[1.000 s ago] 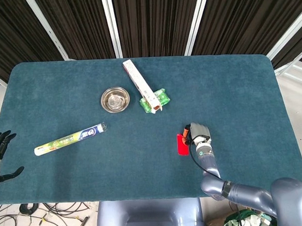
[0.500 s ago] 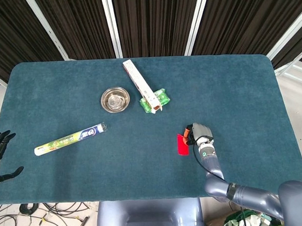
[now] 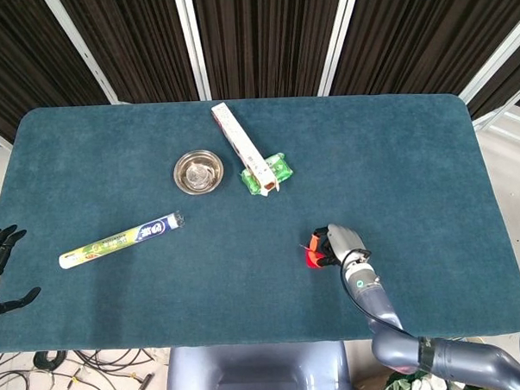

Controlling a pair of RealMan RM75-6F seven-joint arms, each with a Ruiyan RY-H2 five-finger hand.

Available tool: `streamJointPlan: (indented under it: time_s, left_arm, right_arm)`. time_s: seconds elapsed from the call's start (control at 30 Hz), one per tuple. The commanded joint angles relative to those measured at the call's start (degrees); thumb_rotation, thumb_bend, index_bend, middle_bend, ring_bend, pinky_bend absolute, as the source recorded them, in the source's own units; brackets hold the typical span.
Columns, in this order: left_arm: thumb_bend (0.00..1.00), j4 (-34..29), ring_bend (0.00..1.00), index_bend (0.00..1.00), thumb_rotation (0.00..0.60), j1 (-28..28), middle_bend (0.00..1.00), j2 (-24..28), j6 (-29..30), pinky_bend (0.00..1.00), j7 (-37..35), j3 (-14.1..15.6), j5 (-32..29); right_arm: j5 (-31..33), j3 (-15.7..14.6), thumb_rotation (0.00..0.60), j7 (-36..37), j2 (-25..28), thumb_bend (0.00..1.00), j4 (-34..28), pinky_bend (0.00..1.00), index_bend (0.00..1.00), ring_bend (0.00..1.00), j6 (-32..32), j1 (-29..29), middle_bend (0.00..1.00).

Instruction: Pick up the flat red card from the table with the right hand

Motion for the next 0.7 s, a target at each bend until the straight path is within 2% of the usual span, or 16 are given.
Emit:
streamJointPlan:
  time_s: [0.03,0.2,0.33,0.53,0.7]
  left_arm:
    - [0.18,0.0,0.02,0.12,0.6,0.0,0.05,0.0,0.0,0.06,0.1,0.0,0.0]
    - [0.18,0.0,0.02,0.12,0.6,0.0,0.05,-0.1,0.0,0.06,0.3,0.0,0.0]
    - [0.18,-0.1,0.02,0.12,0.6,0.0,0.05,-0.1,0.0,0.06,0.4,0.0,-0.1]
    - [0.18,-0.1,0.02,0.12,0.6,0.0,0.05,-0.1,0.1,0.06,0.3,-0.1,-0.1]
    - [0.18,-0.1,0.02,0.12,0.6,-0.2,0.05,0.0,-0.6,0.06,0.4,0.0,-0.4]
  right_arm:
    - [-5.1,-1.0,0.6,3.5,4.3,0.51,-6.1,1.0,0.71,1.0,1.8,-3.2,1.0]
    - [-7.7,-0.1,0.6,6.9,10.8,0.5,-13.8,1.0,0.71,1.0,1.1,-5.3,1.0]
    - [-7.5,2.7,0.6,10.4,17.3,0.5,-18.0,1.0,0.71,1.0,-2.0,-5.3,1.0]
    - [-2.3,8.8,0.6,17.4,26.8,0.5,-19.4,1.0,0.71,1.0,-12.5,-2.3,1.0]
    - [-0.4,13.3,0.6,24.7,32.2,0.5,-16.4,1.0,0.71,1.0,-22.5,0.1,1.0]
